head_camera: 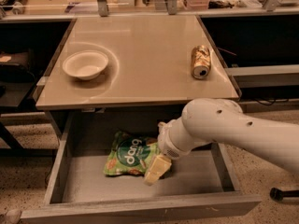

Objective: Pick green rice chip bag from top drawer and place on counter

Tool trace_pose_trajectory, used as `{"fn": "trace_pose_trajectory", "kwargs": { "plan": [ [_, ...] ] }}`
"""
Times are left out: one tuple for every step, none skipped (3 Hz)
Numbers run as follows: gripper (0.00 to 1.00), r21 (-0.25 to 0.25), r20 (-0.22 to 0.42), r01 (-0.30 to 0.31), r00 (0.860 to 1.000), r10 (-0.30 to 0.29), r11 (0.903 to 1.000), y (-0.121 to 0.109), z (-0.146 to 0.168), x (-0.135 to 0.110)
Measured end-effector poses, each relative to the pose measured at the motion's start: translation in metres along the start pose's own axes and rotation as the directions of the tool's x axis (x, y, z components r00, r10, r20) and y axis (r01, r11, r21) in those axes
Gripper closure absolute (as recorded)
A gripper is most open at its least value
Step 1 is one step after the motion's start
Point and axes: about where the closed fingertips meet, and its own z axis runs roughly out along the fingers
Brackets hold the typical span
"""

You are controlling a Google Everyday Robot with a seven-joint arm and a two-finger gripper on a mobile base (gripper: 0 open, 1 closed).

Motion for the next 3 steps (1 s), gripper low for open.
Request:
{"fn": "trace_pose_trajectory", "kwargs": {
  "plan": [
    [0.00, -0.009, 0.014, -0.003, 1.000, 0.004, 1.0000, 0.006, 0.032, 0.003],
    [0.00, -0.017, 0.027, -0.002, 1.000, 0.003, 0.9999, 0.006, 0.056, 0.006],
    [0.00, 0.009, 0.036, 0.030, 0.999, -0.031, 0.9995, -0.021, 0.076, 0.005]
  ]
}}
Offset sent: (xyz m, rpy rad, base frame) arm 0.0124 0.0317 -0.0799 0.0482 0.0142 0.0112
